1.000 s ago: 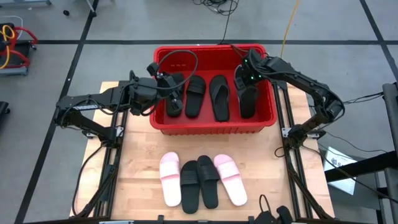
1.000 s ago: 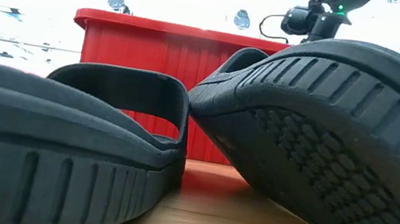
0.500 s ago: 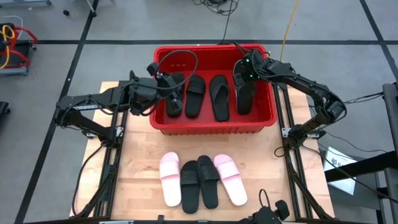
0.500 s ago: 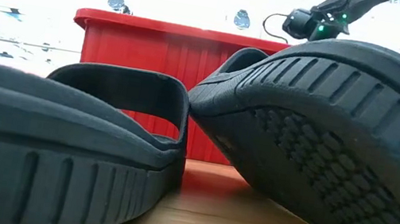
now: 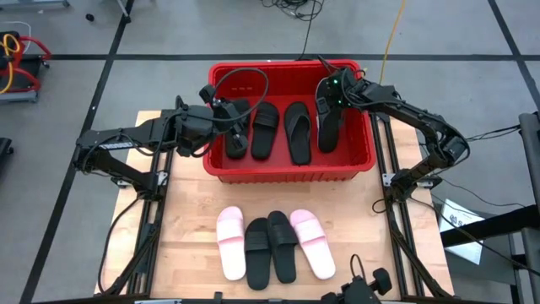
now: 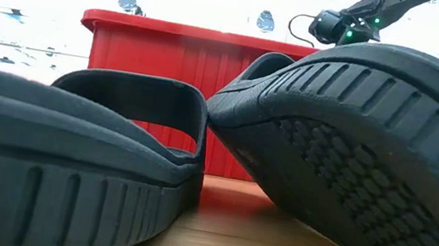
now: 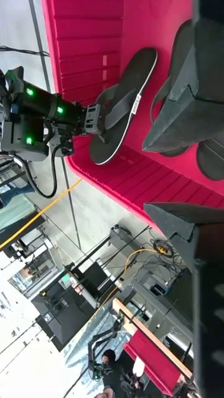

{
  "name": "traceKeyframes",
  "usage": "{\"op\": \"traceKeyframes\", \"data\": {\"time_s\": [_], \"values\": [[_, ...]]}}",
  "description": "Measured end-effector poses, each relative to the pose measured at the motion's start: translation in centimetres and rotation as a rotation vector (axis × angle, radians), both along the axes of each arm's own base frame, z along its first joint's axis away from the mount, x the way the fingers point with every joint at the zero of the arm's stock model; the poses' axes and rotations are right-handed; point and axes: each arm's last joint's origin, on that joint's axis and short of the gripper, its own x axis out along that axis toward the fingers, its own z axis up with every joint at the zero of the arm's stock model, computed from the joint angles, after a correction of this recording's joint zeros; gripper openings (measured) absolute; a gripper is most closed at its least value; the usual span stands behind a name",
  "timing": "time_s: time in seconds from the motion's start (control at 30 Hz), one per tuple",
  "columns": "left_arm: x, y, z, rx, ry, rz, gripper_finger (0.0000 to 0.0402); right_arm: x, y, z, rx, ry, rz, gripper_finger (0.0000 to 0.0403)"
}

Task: Pick and place slides into bin
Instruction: Put the black slipper into the red container

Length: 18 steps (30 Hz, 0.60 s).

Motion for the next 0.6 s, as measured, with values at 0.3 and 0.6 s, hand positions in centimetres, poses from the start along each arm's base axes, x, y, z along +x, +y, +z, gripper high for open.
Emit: {"op": "traceKeyframes", "data": {"time_s": [0.3,0.6], "values": [[0.0,0.0,0.0,0.0,0.0,0.0,0.015,0.3,0.6,-0.2,0.016,0.042,0.041,0.0006],[0.0,0.0,0.0,0.002,0.002,0.0,0.015,-0.2,1.9,-0.6,0.165,0.059,0.105,0.0007]]}}
